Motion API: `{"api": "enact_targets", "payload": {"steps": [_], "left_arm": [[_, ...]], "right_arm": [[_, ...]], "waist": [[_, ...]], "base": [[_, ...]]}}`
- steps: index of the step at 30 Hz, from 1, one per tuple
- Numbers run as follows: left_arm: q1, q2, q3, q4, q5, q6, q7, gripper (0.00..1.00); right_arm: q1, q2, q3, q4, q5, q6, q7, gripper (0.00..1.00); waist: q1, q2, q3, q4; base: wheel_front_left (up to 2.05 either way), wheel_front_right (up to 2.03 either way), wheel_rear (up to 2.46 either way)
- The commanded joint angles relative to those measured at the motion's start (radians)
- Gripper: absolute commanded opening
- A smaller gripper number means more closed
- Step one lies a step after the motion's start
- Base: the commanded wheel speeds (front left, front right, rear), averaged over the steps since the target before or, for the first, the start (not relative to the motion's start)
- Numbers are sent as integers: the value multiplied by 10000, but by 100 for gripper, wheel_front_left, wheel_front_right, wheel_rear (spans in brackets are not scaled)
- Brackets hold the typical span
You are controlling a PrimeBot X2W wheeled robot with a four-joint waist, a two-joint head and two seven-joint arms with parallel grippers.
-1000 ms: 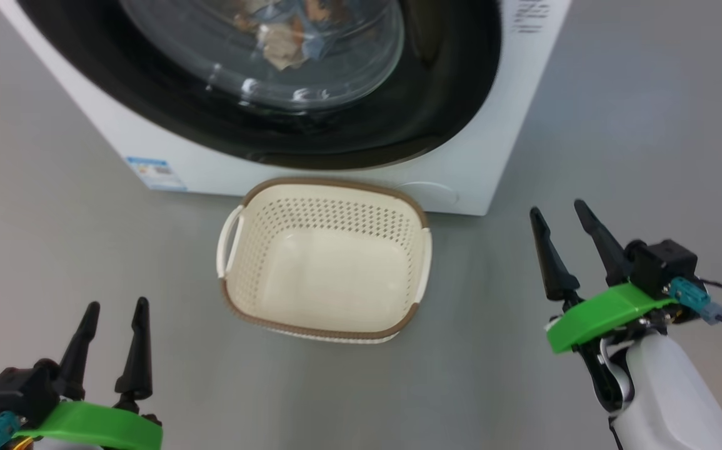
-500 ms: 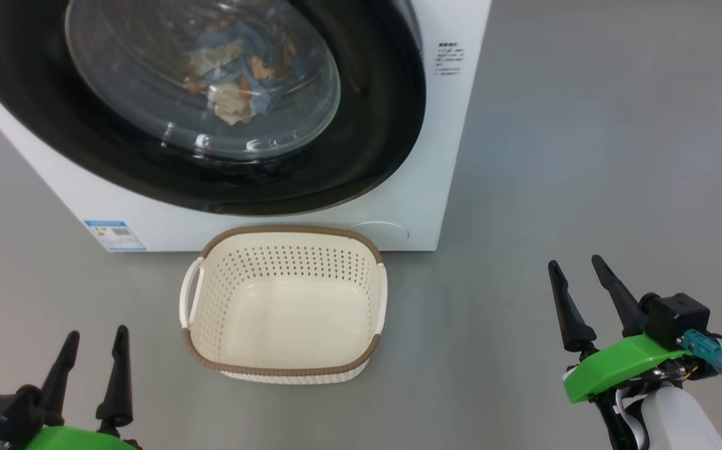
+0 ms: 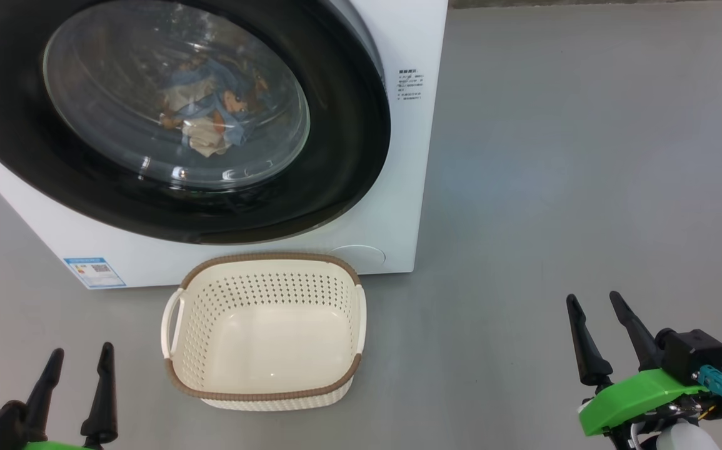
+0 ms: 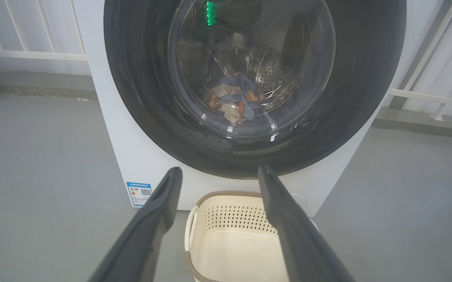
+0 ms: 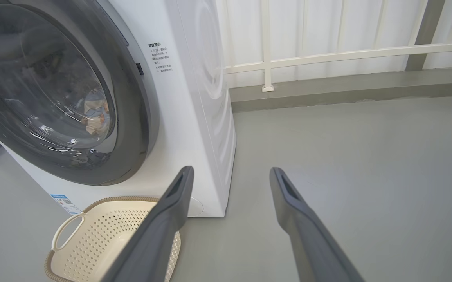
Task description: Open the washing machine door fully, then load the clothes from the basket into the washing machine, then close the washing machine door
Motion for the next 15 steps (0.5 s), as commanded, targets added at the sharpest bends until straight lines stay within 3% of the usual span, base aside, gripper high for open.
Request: {"api": "enact_targets", "payload": {"steps": [1,15], "left_arm": [[-140,314,409,-165,49,-16,-65,100],[-8,399,453,-57,-83,-16,-65,100]], "right_arm": [[25,-29,201,-277,-80,-23,-48,100],[466,-1,7,-331,-140,-23,-48,100]], "waist": [[0,0,-43,-36],[0,0,-157,-234]], "base": [[0,0,0],[0,0,0]]}}
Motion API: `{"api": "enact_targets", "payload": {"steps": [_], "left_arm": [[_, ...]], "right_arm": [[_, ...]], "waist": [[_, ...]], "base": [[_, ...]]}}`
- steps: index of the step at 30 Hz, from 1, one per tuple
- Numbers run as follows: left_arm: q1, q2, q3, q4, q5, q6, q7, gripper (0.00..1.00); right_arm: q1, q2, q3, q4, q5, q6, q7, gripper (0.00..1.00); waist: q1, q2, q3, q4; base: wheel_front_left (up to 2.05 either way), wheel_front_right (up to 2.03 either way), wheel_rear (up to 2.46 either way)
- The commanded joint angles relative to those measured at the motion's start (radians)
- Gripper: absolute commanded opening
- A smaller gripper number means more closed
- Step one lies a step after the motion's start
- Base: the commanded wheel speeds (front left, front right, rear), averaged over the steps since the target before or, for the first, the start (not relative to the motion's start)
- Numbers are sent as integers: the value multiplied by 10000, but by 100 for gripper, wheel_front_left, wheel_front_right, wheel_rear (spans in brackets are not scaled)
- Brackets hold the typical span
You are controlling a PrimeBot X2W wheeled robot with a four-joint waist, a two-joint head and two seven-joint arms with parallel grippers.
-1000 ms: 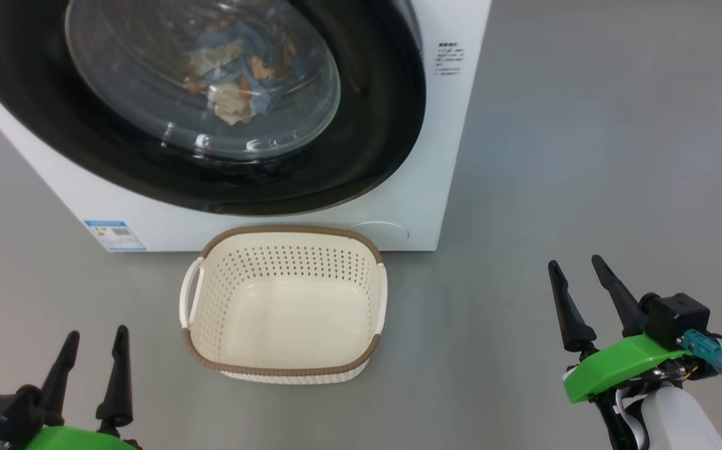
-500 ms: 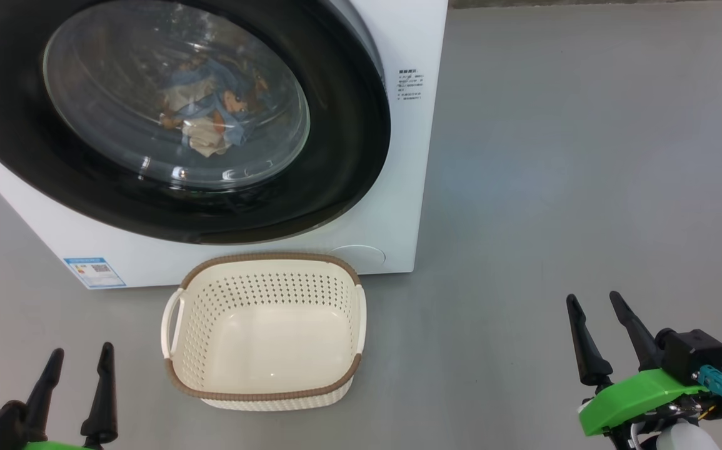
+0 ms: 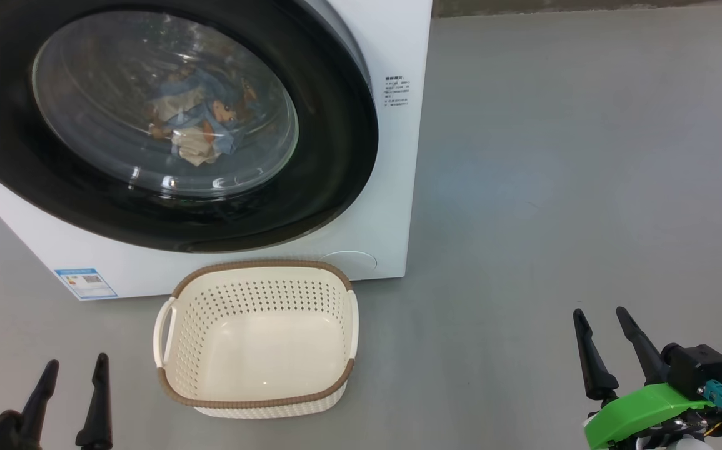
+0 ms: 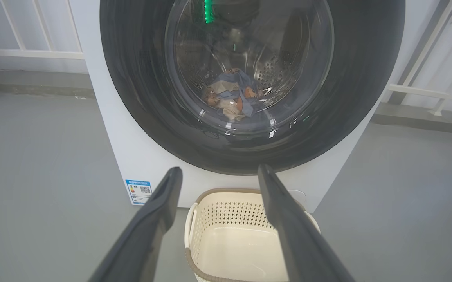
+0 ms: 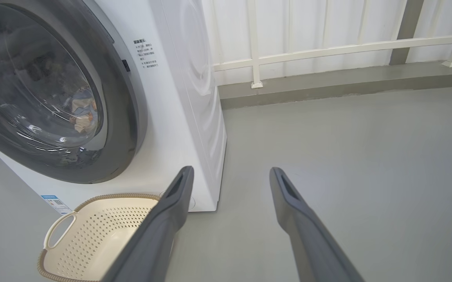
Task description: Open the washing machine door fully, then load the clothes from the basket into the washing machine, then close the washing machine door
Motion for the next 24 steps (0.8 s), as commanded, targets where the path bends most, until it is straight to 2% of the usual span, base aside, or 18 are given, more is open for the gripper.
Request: {"api": "enact_targets", "payload": {"steps": [1,11,12,18,24], "left_arm": [[-221,311,371,-146,-64,-16,-65,100],[-207,286,408,-9,-52,-16,-65,100],[-1,2,18,164,-13,0,1,0],[71,-640,-213,740,-65,2,33,0],[16,-713,-137,714,-618,1,208,0]], "right_arm": [[27,-42,222,-243,-143,-23,-48,100],[20,-33,265,-304,-220,-23,-48,100],[1,3,5,-38,-93,0,1,0],[281,166,-3,648,-9,0,40,0],[269,181,-42,569,644,-1,232,0]], "waist": [[0,0,3,-11],[0,0,-36,-54],[0,0,-36,-54],[0,0,-39,-53],[18,0,-82,-34]], "base": [[0,0,0],[0,0,0],[0,0,0],[0,0,0],[0,0,0]]}}
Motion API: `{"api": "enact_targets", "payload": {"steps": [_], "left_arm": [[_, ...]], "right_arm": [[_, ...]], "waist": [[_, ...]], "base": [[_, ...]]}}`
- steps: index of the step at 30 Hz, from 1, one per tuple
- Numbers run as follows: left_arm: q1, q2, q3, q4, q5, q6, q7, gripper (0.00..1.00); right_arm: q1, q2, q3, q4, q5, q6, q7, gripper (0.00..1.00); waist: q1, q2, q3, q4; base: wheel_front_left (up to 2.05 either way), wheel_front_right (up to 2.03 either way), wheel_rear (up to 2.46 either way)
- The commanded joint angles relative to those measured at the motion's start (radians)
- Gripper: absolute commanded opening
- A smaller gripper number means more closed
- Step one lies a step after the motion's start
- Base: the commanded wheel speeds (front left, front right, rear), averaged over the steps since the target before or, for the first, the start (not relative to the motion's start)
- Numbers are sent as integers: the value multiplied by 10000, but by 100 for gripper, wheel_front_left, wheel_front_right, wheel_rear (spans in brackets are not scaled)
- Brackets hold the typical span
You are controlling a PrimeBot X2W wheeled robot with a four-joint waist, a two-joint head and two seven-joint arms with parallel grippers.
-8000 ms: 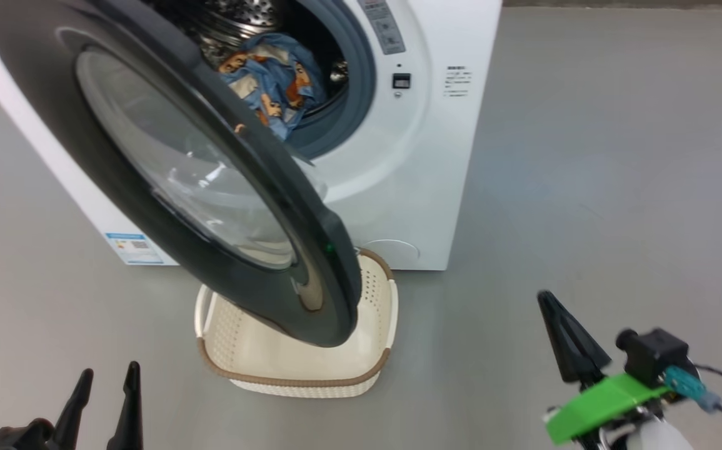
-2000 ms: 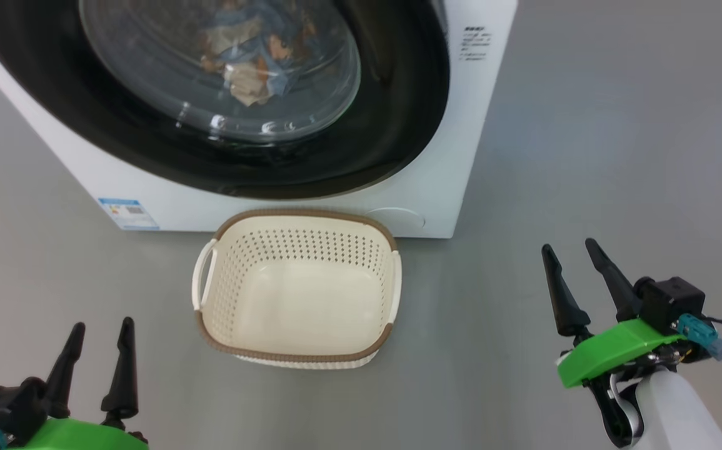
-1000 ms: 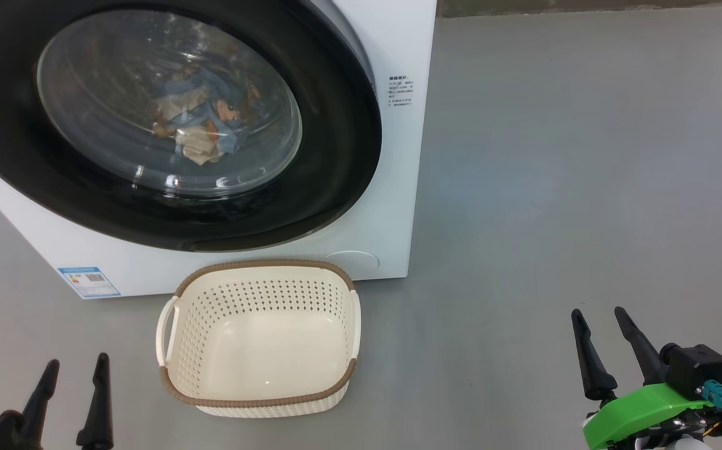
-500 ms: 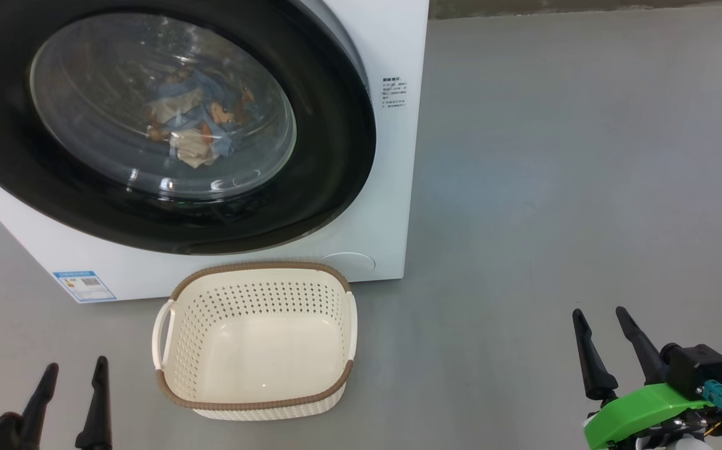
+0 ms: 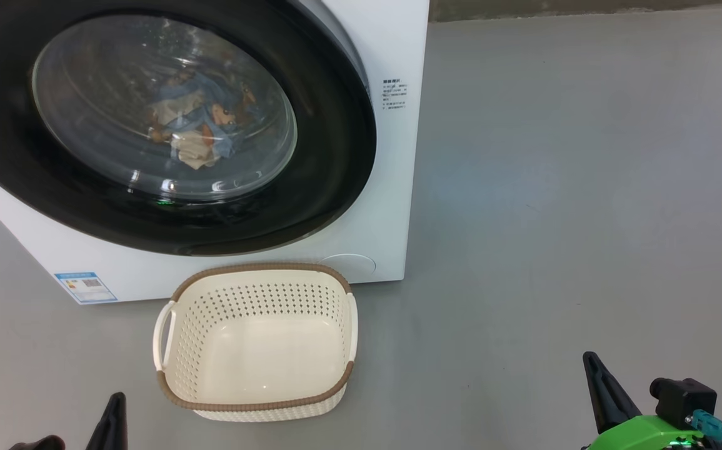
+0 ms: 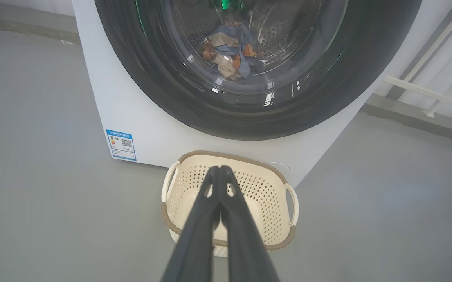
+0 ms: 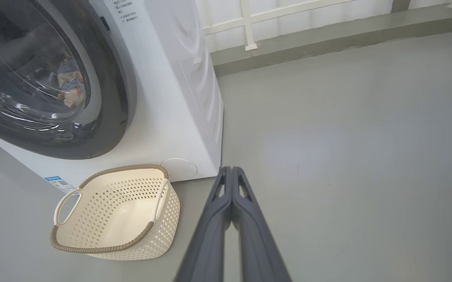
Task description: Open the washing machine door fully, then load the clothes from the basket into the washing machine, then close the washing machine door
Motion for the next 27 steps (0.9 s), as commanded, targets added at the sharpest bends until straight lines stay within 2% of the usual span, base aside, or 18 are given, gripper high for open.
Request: {"api": "enact_targets", "payload": {"steps": [1,6,27], "left_arm": [[-202,182,156,-210,-364,0,91,0],[-253,133,207,-214,-735,4,208,0],[-518,-134,496,-243,-2761,0,855,0]], "right_arm": [[-215,-77,-42,-283,500,-1,70,0],[-223,-67,-51,-337,944,-2,182,0],[-269,-12,-129,-634,3367,-6,820,0]], "waist": [[14,0,-17,9],[0,0,-16,22],[-1,0,-100,93]], "base": [[0,0,0],[0,0,0],[0,0,0]]}}
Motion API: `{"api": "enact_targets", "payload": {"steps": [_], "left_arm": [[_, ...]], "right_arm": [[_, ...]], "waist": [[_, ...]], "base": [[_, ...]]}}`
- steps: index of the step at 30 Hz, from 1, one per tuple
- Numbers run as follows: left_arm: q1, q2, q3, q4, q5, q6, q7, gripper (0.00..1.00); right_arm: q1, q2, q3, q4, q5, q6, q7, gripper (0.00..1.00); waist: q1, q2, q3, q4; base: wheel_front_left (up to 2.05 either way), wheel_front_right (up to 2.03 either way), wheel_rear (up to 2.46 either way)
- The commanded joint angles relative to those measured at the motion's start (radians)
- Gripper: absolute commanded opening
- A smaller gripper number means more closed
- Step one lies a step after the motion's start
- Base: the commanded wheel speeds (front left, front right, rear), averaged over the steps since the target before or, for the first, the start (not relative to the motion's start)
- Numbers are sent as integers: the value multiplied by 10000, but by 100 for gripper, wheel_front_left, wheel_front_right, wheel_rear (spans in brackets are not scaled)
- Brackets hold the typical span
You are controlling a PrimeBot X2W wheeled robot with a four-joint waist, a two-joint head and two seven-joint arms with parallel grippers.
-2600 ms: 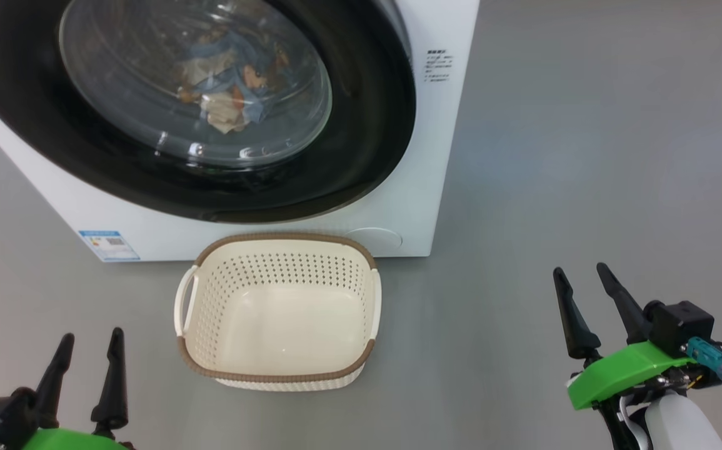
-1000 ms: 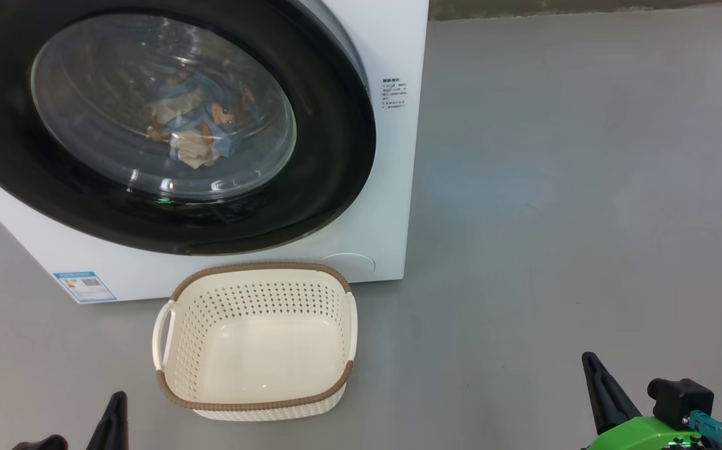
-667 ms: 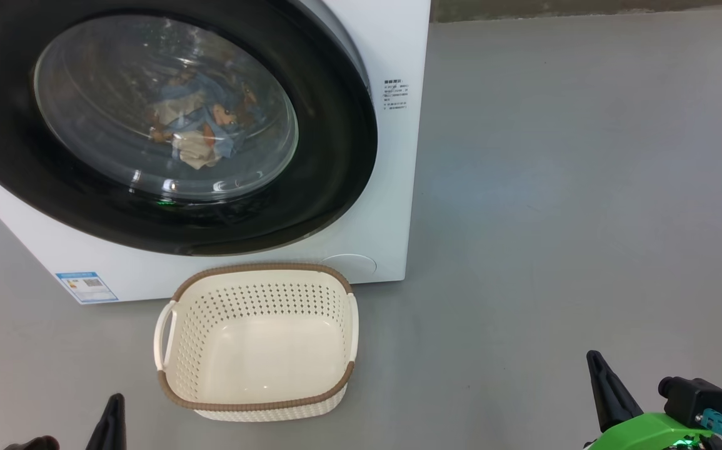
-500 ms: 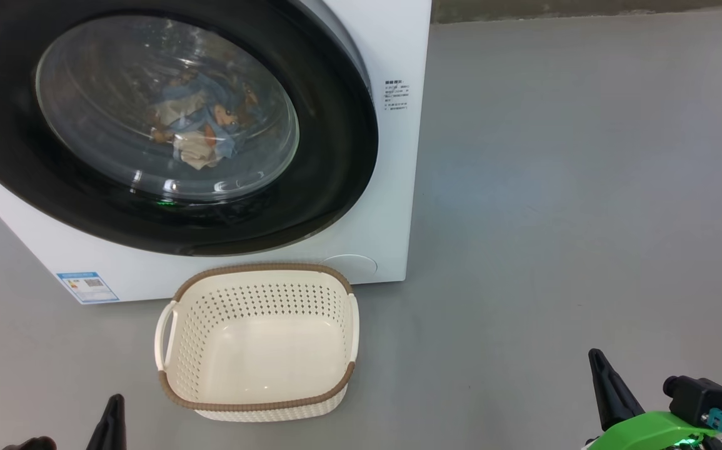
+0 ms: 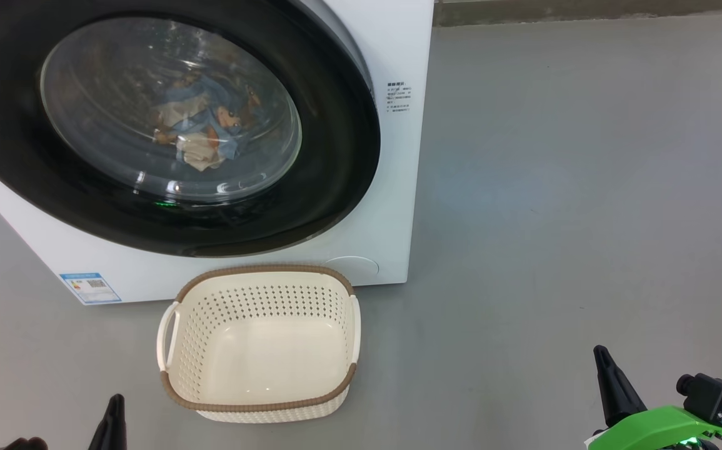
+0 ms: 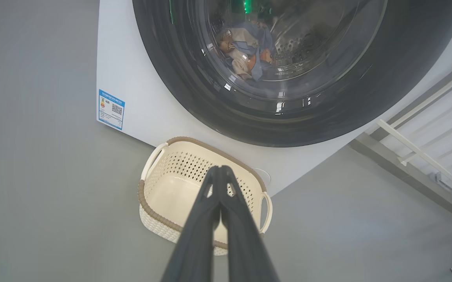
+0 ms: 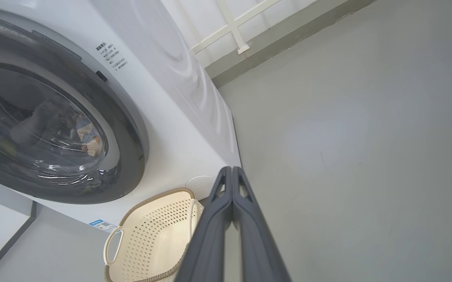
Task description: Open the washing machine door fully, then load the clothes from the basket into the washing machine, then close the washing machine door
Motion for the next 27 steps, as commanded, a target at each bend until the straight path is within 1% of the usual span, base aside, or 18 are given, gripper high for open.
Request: {"api": "enact_targets", "payload": {"steps": [1,27], "left_arm": [[-448,148,214,-235,-294,0,59,0],[-740,-157,541,-275,-2596,-6,793,0]], "right_arm": [[-271,-51,-6,-291,376,-6,61,0],[-325,11,-107,-624,3124,-11,799,0]], "waist": [[-1,0,-7,5],[-1,0,-105,86]], "base": [[0,0,0],[0,0,0]]}}
